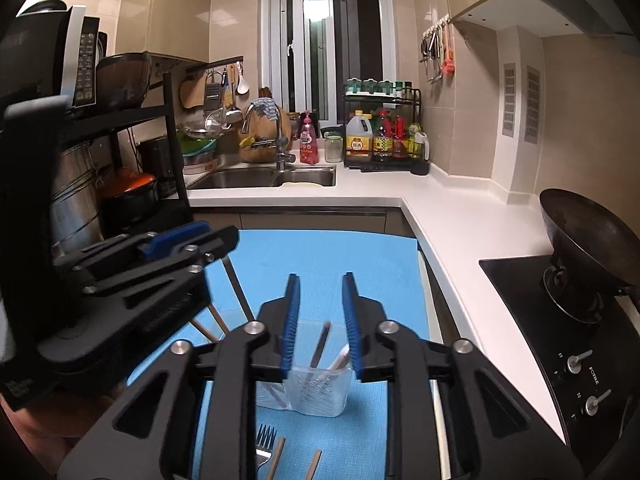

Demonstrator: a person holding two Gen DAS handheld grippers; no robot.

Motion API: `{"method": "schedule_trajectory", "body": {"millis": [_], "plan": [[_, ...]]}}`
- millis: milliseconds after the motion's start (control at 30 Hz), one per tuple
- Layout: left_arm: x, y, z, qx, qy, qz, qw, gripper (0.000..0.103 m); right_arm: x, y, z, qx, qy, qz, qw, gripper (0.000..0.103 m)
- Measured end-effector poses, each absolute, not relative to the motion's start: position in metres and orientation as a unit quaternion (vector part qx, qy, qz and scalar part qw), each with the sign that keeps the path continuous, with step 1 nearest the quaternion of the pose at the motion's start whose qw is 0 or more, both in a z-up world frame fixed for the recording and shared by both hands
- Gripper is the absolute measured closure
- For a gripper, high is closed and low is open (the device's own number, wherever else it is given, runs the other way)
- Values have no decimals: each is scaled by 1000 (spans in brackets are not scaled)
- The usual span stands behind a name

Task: Organize utensils
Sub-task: 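Open both tools to drop the chopsticks into the container, then move both open tools back down to the remaining chopsticks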

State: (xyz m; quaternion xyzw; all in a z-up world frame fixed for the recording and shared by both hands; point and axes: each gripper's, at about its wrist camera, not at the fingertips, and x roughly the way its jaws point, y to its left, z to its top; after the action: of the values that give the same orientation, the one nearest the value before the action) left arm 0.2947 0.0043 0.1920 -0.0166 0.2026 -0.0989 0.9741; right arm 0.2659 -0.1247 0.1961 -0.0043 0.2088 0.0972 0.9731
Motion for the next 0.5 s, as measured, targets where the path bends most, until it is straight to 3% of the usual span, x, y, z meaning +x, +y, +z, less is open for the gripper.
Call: {"method": "schedule_trajectory", "body": {"millis": [233,500], "plan": [[238,27,202,-32,182,-98,978,76,240,-138,208,3,178,80,981,79],[141,37,150,-24,193,-93,977,76,192,-138,208,-7,139,75,987,79]]}}
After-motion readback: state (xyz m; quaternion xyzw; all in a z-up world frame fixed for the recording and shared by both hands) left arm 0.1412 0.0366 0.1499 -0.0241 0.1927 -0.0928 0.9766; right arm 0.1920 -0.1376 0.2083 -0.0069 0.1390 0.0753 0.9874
